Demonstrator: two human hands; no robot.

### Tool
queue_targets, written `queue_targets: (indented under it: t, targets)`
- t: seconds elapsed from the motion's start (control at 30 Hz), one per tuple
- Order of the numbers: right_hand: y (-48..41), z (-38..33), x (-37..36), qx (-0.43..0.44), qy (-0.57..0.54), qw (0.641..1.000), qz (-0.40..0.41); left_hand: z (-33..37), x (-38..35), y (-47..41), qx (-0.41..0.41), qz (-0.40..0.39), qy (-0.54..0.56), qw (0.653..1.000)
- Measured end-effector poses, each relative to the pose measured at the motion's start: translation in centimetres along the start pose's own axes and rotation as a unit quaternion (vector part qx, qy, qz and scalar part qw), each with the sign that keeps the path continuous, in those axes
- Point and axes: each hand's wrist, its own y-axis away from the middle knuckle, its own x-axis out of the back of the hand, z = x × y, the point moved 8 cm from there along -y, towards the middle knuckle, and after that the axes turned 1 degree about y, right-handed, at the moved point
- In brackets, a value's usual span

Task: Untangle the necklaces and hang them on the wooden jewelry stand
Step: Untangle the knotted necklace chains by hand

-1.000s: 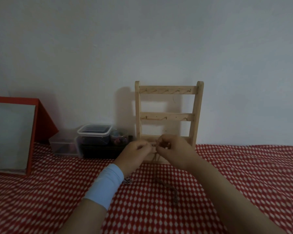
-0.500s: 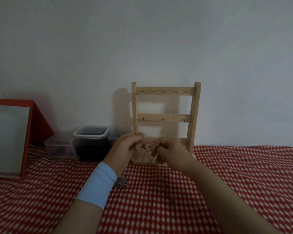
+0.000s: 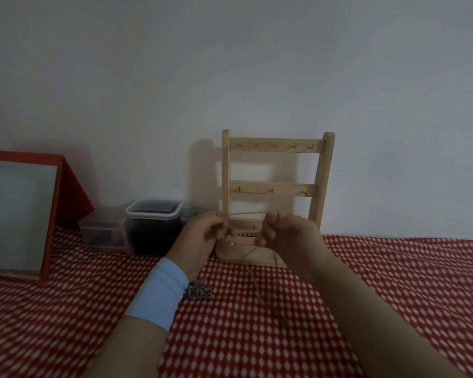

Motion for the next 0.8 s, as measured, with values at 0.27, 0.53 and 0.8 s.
queue_targets:
  t: [0.27, 0.53, 0.8]
  targets:
    - [-0.4, -0.4, 0.8, 0.052, 0.414, 0.905, 0.081, 2.3, 0.4, 0.7, 0.020, 0.019, -0.019, 0.999]
    - [0.1, -0.1, 0.9, -0.037, 0.094, 0.987, 0.128, 4.6, 0.6, 0.9, -0.069, -0.003, -0.410, 0.909]
    - [0.0, 1.0, 1.2, -0.078, 0.314, 0.935, 0.145, 4.6, 2.9, 1.1, -0.036, 0.029, -0.532, 0.846]
